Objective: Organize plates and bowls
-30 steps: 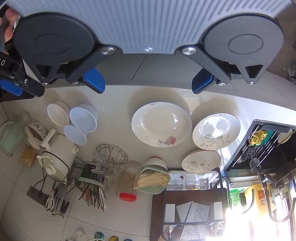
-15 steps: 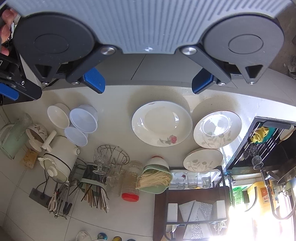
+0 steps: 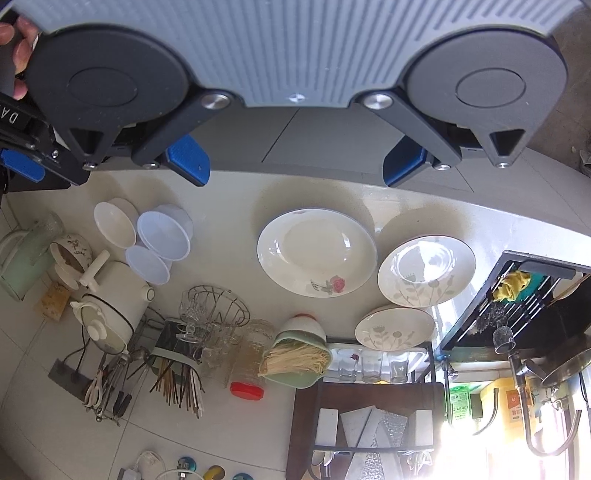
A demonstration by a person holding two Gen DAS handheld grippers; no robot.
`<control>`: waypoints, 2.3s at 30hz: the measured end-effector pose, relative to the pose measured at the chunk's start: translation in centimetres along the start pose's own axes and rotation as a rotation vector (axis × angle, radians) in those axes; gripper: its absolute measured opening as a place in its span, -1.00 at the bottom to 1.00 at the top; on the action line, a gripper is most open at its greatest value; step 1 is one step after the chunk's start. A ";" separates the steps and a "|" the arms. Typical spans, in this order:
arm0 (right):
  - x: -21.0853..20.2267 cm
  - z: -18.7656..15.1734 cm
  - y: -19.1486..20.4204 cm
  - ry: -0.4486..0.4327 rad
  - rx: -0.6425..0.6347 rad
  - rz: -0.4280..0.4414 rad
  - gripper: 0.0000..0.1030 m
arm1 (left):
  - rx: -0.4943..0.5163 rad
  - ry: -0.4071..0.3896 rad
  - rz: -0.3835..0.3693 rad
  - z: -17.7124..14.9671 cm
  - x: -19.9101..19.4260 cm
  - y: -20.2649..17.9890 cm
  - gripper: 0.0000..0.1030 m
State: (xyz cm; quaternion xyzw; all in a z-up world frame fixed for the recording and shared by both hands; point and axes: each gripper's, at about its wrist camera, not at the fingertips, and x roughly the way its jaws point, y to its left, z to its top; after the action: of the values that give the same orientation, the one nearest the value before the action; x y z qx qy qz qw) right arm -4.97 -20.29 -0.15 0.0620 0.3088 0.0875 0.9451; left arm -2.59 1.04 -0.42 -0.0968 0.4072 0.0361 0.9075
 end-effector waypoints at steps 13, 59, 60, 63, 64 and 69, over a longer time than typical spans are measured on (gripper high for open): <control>0.4 -0.3 -0.3 0.035 0.019 0.014 1.00 | 0.005 0.005 0.027 -0.2 0.3 0.0 0.97; 2.3 0.6 -1.6 0.085 0.038 0.058 1.00 | 0.016 0.039 0.051 0.4 2.6 -1.3 0.97; 2.4 0.5 -1.5 0.088 0.039 0.063 1.00 | 0.010 0.038 0.052 0.4 2.5 -1.2 0.97; 2.5 0.3 -1.1 0.097 0.027 0.074 1.00 | -0.007 0.037 0.048 0.4 2.6 -0.9 0.97; 2.5 0.2 -1.1 0.096 0.025 0.075 1.00 | -0.007 0.041 0.051 0.4 2.7 -0.9 0.97; 2.4 0.3 -1.2 0.091 0.022 0.072 1.00 | 0.008 0.047 0.054 0.4 3.1 -0.8 0.97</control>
State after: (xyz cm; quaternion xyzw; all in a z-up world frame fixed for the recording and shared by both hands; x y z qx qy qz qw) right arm -2.71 -20.94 -1.48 0.0794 0.3502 0.1208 0.9255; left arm -0.13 0.31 -2.34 -0.0832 0.4309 0.0567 0.8968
